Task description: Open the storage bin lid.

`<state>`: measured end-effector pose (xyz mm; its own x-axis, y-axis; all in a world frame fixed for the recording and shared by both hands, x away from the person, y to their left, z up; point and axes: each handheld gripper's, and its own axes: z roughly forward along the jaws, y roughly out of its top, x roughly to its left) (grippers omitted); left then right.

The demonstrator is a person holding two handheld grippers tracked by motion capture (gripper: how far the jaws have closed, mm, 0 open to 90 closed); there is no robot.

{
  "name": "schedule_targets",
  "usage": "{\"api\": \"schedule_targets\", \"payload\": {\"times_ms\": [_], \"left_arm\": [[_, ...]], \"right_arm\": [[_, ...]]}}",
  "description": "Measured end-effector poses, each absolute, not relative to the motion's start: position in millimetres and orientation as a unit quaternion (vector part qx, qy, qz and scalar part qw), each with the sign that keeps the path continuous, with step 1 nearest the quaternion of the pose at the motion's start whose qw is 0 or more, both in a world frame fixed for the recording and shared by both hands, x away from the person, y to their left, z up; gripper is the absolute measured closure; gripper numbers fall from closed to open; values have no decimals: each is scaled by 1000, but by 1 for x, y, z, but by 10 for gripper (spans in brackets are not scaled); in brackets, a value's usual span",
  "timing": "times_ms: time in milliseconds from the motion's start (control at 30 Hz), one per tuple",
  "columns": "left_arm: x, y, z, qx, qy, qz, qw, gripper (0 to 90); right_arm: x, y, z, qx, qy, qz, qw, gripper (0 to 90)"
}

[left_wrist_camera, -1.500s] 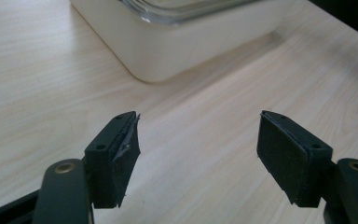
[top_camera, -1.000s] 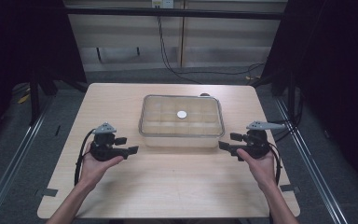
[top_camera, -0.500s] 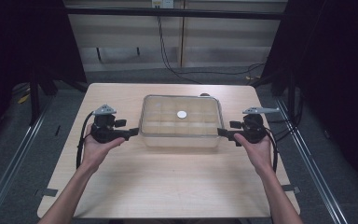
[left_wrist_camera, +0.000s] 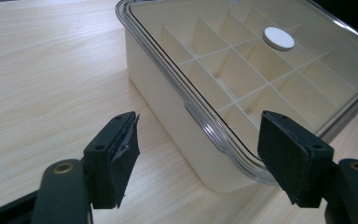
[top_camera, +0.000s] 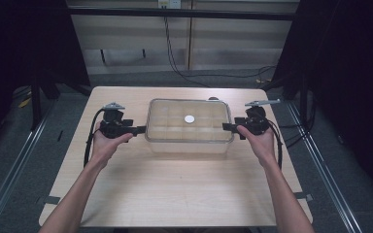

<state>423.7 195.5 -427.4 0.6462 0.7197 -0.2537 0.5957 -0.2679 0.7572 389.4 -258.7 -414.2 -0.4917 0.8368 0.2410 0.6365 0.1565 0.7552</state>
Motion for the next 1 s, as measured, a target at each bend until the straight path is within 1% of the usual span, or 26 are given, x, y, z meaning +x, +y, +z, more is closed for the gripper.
{"api": "schedule_targets", "payload": {"times_ms": [167, 333, 400, 500, 567, 667, 800, 867, 1000], "left_arm": [[429, 190, -429, 791, 412, 67, 446, 289], [434, 176, -432, 800, 408, 67, 435, 285], [434, 174, -433, 799, 411, 60, 435, 259], [433, 166, -436, 804, 404, 58, 432, 265], [434, 165, -437, 805, 404, 53, 431, 267], [435, 160, -438, 809, 400, 50, 428, 262], [438, 155, -440, 808, 407, 44, 423, 254], [442, 154, -441, 811, 407, 45, 418, 242], [446, 152, -442, 813, 408, 42, 414, 223]], "right_arm": [[401, -258, -417, 490, 762, 404, 129, 322], [411, -262, -427, 505, 753, 404, 117, 323], [412, -261, -429, 502, 759, 397, 120, 334], [413, -259, -431, 501, 756, 404, 113, 333], [413, -256, -431, 505, 755, 405, 107, 294], [414, -253, -434, 508, 754, 404, 101, 259], [415, -250, -436, 512, 755, 396, 107, 236], [416, -249, -436, 516, 753, 395, 102, 209], [418, -249, -438, 518, 754, 392, 95, 190]]}}
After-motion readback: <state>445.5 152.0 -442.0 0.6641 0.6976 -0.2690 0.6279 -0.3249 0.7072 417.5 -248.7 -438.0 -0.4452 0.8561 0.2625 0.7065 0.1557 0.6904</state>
